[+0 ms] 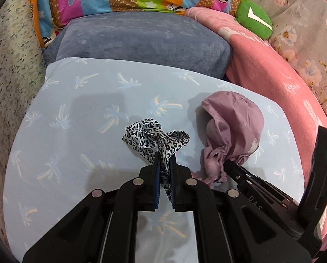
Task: Collect trash
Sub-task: 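Grasp the leopard-print strap with the left tool while the right tool grasps the mauve cap, then lift the leopard strap and mauve cap and carry both over the bin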
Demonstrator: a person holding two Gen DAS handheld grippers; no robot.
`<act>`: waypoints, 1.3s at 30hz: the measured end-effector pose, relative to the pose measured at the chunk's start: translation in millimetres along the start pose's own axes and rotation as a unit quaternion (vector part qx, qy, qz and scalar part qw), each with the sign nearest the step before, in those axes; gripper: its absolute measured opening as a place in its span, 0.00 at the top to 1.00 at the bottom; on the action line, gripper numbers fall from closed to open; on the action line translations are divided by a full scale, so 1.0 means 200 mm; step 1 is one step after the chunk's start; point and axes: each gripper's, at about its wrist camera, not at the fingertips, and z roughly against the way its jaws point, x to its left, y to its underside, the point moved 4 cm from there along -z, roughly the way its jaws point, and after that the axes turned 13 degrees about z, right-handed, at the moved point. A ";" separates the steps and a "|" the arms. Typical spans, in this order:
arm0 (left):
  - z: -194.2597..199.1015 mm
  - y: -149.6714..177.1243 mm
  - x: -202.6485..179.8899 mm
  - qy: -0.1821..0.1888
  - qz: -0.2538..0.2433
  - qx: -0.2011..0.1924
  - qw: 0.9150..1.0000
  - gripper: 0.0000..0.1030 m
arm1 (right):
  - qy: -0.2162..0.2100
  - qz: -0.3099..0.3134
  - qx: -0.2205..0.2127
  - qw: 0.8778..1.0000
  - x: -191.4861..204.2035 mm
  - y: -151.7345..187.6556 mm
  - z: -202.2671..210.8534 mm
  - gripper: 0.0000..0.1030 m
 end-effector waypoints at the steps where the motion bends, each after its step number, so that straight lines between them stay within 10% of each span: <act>1: 0.01 0.02 -0.01 0.002 -0.002 0.002 1.000 0.93 | -0.002 -0.001 -0.004 1.000 0.00 0.02 0.03 0.98; 39: 0.59 0.64 -1.08 0.129 -0.166 -0.026 0.977 0.93 | 0.075 -0.074 -0.211 0.972 -0.76 0.48 1.68 0.98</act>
